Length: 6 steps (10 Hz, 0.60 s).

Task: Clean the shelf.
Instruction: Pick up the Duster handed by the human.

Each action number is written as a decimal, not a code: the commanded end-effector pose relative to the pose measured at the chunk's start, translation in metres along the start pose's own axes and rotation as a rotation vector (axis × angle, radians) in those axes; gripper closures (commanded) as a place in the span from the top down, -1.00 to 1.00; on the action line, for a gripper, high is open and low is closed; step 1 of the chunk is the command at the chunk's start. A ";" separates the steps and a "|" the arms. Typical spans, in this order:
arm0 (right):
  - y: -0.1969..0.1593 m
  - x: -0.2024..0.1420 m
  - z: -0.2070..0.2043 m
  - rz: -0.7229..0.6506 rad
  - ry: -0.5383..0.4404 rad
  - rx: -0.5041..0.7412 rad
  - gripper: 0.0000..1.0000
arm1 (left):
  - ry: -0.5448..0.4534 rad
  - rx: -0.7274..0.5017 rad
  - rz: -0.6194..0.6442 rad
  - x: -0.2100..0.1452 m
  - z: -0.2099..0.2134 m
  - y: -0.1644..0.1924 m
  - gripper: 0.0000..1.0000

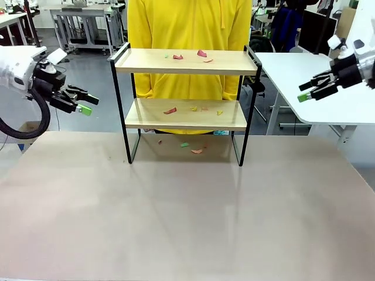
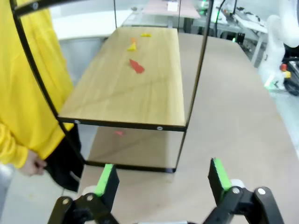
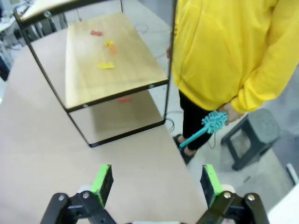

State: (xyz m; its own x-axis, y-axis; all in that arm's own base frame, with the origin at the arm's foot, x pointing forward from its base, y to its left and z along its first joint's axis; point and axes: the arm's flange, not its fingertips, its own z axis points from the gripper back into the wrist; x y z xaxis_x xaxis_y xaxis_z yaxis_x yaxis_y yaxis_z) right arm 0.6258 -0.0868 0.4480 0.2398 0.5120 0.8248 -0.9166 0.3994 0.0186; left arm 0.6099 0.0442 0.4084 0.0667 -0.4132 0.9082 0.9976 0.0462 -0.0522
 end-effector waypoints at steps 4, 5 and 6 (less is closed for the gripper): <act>-0.030 -0.078 -0.004 0.081 -0.332 0.222 1.00 | -0.326 -0.125 -0.174 -0.064 0.027 0.007 1.00; -0.026 -0.087 -0.004 0.102 -0.369 0.216 1.00 | -0.374 -0.139 -0.178 -0.072 0.026 0.005 1.00; -0.022 -0.094 -0.002 0.096 -0.406 0.231 1.00 | -0.408 -0.146 -0.191 -0.077 0.025 0.002 1.00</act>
State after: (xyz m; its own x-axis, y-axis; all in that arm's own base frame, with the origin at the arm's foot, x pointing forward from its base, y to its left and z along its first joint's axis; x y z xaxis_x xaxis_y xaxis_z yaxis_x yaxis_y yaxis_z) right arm 0.6241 -0.1411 0.3681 0.0846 0.2339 0.9686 -0.9846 0.1687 0.0452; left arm 0.6018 0.1012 0.3479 -0.0841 -0.0706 0.9940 0.9895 -0.1237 0.0749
